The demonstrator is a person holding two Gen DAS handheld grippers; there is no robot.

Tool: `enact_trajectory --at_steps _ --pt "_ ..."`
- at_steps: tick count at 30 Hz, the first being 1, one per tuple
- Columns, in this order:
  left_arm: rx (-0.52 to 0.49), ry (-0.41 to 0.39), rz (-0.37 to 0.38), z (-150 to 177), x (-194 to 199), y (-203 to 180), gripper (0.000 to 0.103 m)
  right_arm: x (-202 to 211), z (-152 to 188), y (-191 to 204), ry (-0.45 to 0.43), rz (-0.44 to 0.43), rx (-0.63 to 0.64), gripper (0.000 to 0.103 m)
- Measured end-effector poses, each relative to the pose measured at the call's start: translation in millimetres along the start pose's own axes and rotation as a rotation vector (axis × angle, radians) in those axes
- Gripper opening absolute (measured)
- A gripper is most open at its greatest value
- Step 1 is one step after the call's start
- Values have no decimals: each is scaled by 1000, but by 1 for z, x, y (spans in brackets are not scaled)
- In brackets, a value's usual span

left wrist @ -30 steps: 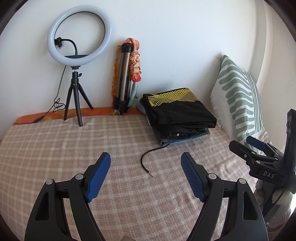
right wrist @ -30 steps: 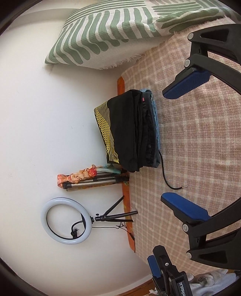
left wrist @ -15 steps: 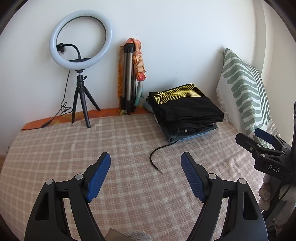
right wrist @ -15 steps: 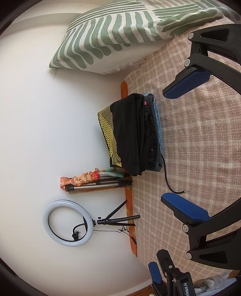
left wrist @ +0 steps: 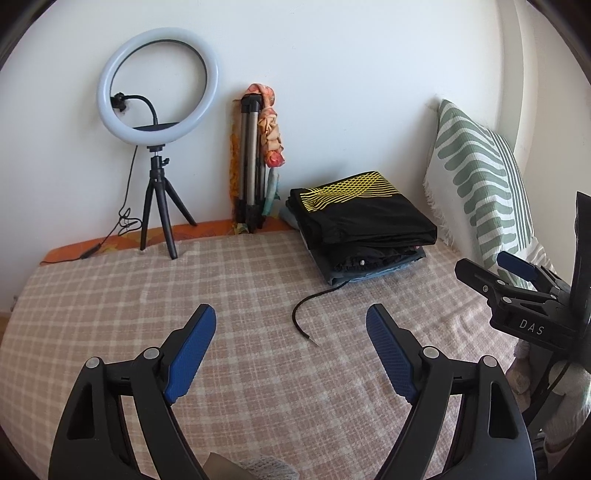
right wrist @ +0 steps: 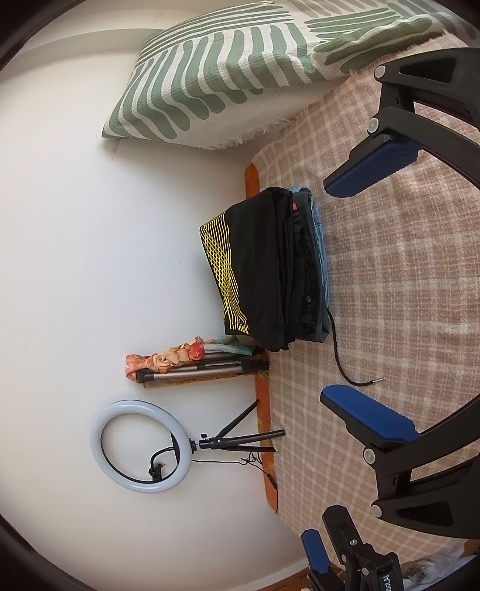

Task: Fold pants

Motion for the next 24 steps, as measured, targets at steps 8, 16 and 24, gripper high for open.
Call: enact_trajectory --at_steps 8,16,24 --pt "-3 15 -2 3 -2 0 86 0 1 -5 -3 17 -13 103" --pt "-3 9 13 2 0 -2 86 -1 2 -8 4 17 -29 103" --pt "2 8 24 1 2 -3 86 -1 2 -8 5 21 -28 103"
Point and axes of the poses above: each gripper's, at about its wrist camera, not at the fingertips, and x roughly against the way its jaws point, y to its left, z to its underside, the point moved 10 cm from there along -x, roughly the way its jaws point, and after that the axes turned 4 degrees about -y, right-handed, at the moved point
